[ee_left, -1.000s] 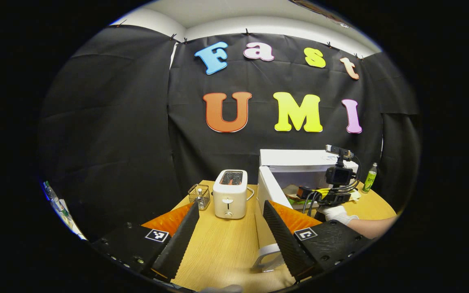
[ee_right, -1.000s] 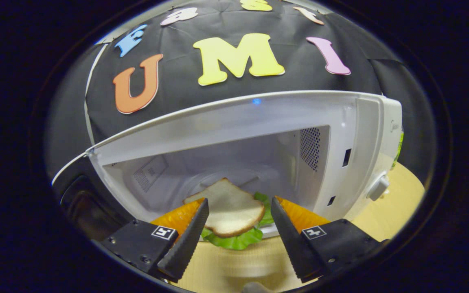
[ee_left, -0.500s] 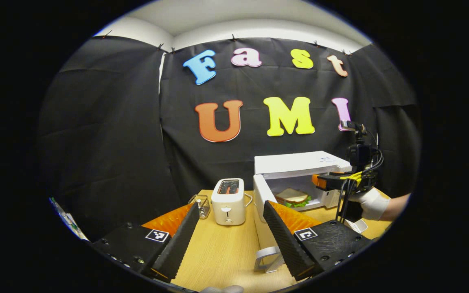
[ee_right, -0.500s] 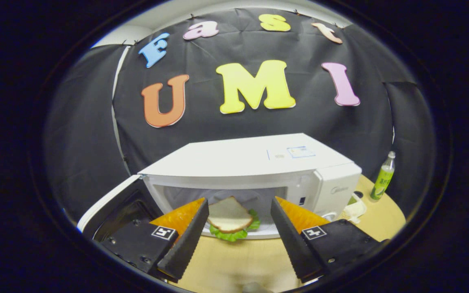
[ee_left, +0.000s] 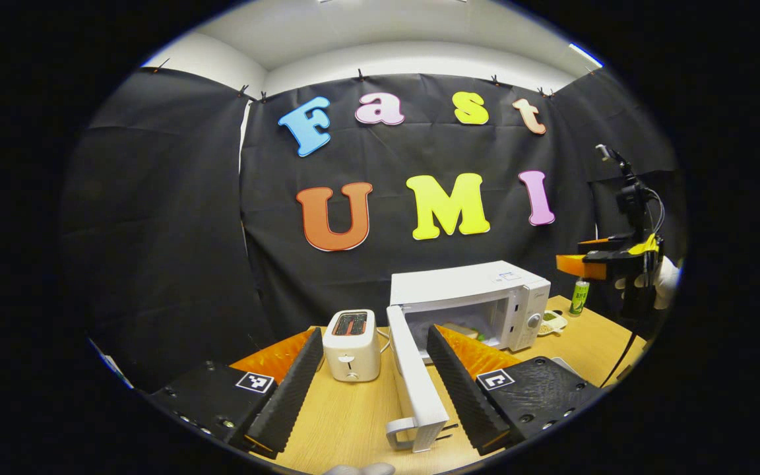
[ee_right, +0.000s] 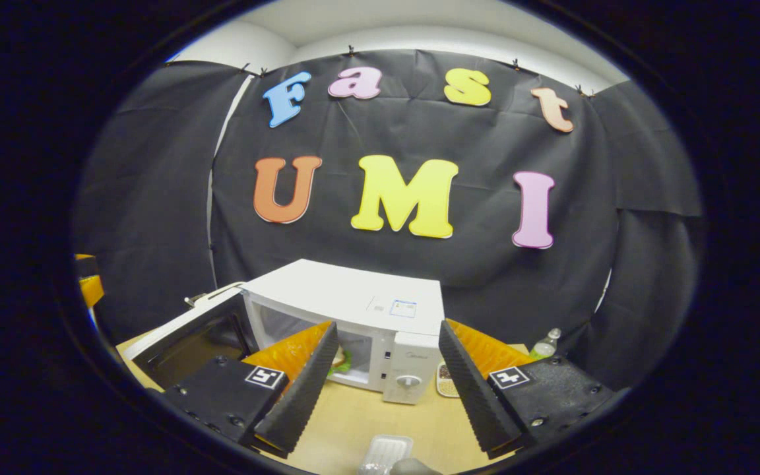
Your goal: Open the microwave oven with the left hand, put the food in, and close the microwave oven.
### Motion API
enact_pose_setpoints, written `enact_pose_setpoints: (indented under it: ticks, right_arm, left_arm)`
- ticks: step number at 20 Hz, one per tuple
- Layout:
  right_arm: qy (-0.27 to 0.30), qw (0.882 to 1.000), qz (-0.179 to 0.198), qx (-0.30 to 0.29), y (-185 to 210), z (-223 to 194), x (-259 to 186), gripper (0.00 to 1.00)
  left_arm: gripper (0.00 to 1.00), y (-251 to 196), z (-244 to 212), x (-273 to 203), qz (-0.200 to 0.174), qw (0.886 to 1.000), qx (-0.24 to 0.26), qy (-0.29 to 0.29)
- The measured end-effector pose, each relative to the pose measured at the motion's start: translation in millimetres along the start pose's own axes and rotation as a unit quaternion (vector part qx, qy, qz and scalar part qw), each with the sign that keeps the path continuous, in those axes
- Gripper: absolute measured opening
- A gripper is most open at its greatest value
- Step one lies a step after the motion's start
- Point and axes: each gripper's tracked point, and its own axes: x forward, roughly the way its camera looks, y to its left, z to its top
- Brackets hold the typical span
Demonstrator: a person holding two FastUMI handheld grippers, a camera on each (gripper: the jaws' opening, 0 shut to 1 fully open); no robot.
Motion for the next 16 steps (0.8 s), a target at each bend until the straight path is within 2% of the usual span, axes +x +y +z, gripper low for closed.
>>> enact_pose_setpoints:
  ticks: [3, 7, 12, 13, 14, 15, 16]
  right_arm:
    - [-0.008, 1.000, -0.010, 0.019, -23, 11, -36, 0.98]
    - [-0.016, 0.998, -0.049, 0.044, -60, 17, -81, 0.98]
    - [-0.017, 0.993, -0.090, 0.076, -98, 14, -111, 0.98]
    - [-0.019, 0.992, -0.096, 0.078, -102, 14, -116, 0.98]
    - [-0.021, 0.992, -0.102, 0.077, -105, 15, -119, 0.98]
    - [-0.019, 0.991, -0.107, 0.076, -109, 13, -121, 0.98]
    - [-0.018, 0.991, -0.110, 0.075, -110, 12, -123, 0.99]
  left_arm:
    - [0.96, -7, 8, -1, -0.006, 1.000, -0.010, -0.007]
    - [0.96, -10, 16, -2, -0.015, 1.000, -0.006, -0.013]
    - [0.96, -7, 27, 0, -0.018, 0.999, -0.004, -0.028]
    - [0.94, -6, 28, 1, -0.019, 0.999, -0.005, -0.030]
    - [0.83, -6, 28, 0, -0.021, 0.999, -0.004, -0.031]
    - [0.87, -6, 28, 0, -0.024, 0.999, -0.003, -0.033]
    - [0.81, -6, 28, 1, -0.028, 0.999, -0.004, -0.035]
